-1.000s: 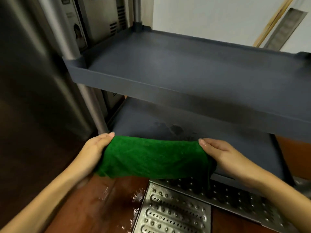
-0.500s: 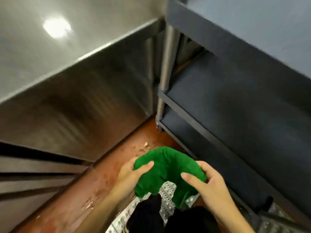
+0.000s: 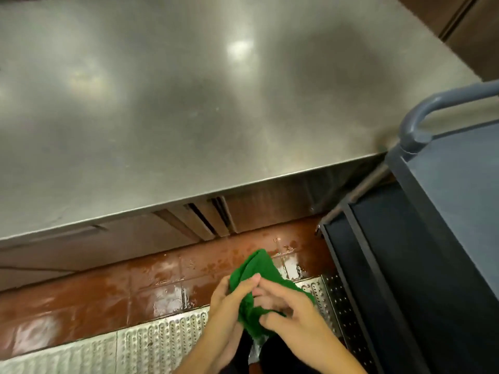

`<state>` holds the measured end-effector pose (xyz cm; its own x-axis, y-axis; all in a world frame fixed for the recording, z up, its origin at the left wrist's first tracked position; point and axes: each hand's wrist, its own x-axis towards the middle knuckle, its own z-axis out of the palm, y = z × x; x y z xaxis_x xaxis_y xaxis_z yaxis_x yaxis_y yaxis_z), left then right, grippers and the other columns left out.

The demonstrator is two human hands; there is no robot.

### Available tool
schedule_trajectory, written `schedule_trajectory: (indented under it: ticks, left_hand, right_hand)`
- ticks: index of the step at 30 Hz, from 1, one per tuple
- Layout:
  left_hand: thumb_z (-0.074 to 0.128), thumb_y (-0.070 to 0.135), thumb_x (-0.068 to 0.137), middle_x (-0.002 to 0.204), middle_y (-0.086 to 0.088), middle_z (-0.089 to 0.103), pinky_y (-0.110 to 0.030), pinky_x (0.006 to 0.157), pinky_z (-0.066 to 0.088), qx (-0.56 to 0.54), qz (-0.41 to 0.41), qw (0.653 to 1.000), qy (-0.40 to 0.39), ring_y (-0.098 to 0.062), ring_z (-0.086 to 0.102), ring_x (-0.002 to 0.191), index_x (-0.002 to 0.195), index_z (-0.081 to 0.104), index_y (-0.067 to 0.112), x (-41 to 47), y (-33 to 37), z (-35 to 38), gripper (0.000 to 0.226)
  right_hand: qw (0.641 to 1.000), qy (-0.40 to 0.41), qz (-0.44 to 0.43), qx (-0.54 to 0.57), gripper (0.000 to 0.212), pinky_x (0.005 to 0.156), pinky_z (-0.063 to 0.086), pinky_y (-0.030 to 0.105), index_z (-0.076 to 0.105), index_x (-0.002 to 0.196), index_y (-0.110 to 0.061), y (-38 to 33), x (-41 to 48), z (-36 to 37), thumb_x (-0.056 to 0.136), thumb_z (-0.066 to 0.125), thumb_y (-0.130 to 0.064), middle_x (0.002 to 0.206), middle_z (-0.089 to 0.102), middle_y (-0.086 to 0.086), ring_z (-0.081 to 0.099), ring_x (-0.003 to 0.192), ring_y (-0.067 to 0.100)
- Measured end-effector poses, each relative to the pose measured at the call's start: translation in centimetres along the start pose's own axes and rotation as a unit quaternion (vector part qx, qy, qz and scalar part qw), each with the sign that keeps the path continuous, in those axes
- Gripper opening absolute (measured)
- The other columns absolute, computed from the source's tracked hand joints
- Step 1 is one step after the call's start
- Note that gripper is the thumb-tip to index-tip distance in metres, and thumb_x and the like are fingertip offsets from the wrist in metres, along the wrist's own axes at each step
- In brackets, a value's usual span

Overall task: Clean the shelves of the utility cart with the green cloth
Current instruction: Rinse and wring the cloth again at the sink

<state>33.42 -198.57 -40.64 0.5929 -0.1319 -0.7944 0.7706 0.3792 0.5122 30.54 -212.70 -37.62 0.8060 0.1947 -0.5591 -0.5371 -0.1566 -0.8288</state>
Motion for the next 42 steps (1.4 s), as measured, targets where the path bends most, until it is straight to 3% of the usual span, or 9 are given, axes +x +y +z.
schedule_trajectory:
  ticks: [4,8,13,17,20,30,35,38,42]
  left_hand:
    - [0.073,0.009,0.080,0.115,-0.027,0.069,-0.046,0.088,0.055,-0.050,0.047,0.996,0.048,-0.037,0.068,0.100,0.115,0.059,-0.005,-3.5,3.7,-3.3,0.041]
    - [0.067,0.010,0.086,0.118,-0.026,0.068,-0.053,0.095,0.052,-0.110,0.086,0.985,0.098,-0.040,0.066,0.109,0.119,0.058,-0.005,-5.6,7.5,-7.2,0.038]
    - [0.062,0.015,0.088,0.123,-0.015,0.070,-0.057,0.103,0.048,-0.187,0.145,0.969,0.077,-0.034,0.066,0.115,0.132,0.058,0.013,-7.9,12.5,-13.3,0.045]
    - [0.049,0.009,0.097,0.130,-0.007,0.067,-0.048,0.099,0.050,-0.219,0.204,0.954,0.032,-0.028,0.065,0.118,0.138,0.055,0.027,-9.3,16.3,-18.2,0.044]
    - [0.047,0.011,0.101,0.133,-0.005,0.066,-0.044,0.098,0.052,-0.195,0.249,0.948,0.043,-0.024,0.063,0.121,0.141,0.052,0.025,-10.4,18.8,-21.8,0.043]
    - [0.059,0.016,0.100,0.124,0.010,0.069,-0.038,0.094,0.057,-0.041,0.393,0.880,0.264,-0.009,0.065,0.116,0.131,0.063,0.030,-13.1,25.5,-33.6,0.035]
    - [0.046,0.019,0.106,0.122,-0.001,0.071,-0.042,0.094,0.057,-0.116,0.340,0.904,0.233,-0.017,0.069,0.111,0.129,0.064,0.025,-13.2,29.5,-40.1,0.030]
    - [0.036,0.043,0.105,0.121,-0.010,0.071,-0.049,0.092,0.056,-0.253,0.248,0.922,0.157,-0.028,0.070,0.109,0.127,0.067,0.018,-12.9,33.5,-44.1,0.046]
    - [0.043,0.070,0.090,0.120,-0.014,0.071,-0.052,0.106,0.044,-0.336,0.242,0.905,0.099,-0.033,0.069,0.108,0.118,0.073,0.012,-12.7,40.4,-49.0,0.071]
  right_hand:
    - [0.998,0.016,-0.060,-0.022,0.039,0.090,0.054,0.032,0.071,0.111,-0.023,-3.7,0.3,2.2,0.091,0.057,0.008,0.099,0.076,-0.003,0.071,0.091,0.011]
    - [0.983,0.129,-0.119,-0.050,0.026,0.088,0.046,0.020,0.068,0.105,-0.042,-6.4,2.9,6.2,0.089,0.069,-0.022,0.109,0.065,-0.019,0.061,0.104,0.000]
    - [0.998,0.032,-0.034,-0.042,0.071,0.102,0.046,0.029,0.049,0.132,-0.051,-10.7,7.6,13.9,0.068,0.062,-0.078,0.138,0.047,-0.023,0.049,0.124,-0.001]
    - [0.993,-0.063,0.026,0.100,0.078,0.095,0.055,0.039,0.061,0.127,-0.039,-14.0,11.0,20.8,0.058,0.077,-0.072,0.124,0.067,-0.009,0.067,0.109,0.012]
    - [0.988,-0.092,0.029,0.119,0.059,0.096,0.053,0.046,0.069,0.118,-0.032,-16.2,12.8,26.1,0.067,0.077,-0.062,0.113,0.073,-0.002,0.071,0.104,0.019]
    - [0.985,-0.147,-0.057,0.069,0.029,0.076,0.059,0.038,0.069,0.113,-0.020,-22.8,16.6,41.0,0.087,0.070,-0.032,0.102,0.076,0.004,0.073,0.092,0.022]
    - [0.973,-0.175,-0.148,0.036,0.024,0.068,0.057,0.030,0.067,0.105,-0.023,-25.3,20.1,48.6,0.083,0.075,-0.017,0.095,0.075,-0.002,0.072,0.087,0.017]
    - [0.961,-0.180,-0.212,0.000,0.028,0.066,0.056,0.025,0.066,0.099,-0.032,-26.6,22.7,53.8,0.075,0.079,-0.023,0.093,0.071,-0.006,0.069,0.085,0.013]
    - [0.938,-0.181,-0.292,-0.036,0.036,0.073,0.057,0.037,0.061,0.103,-0.028,-29.8,26.3,60.4,0.070,0.075,-0.030,0.100,0.066,0.004,0.067,0.090,0.019]
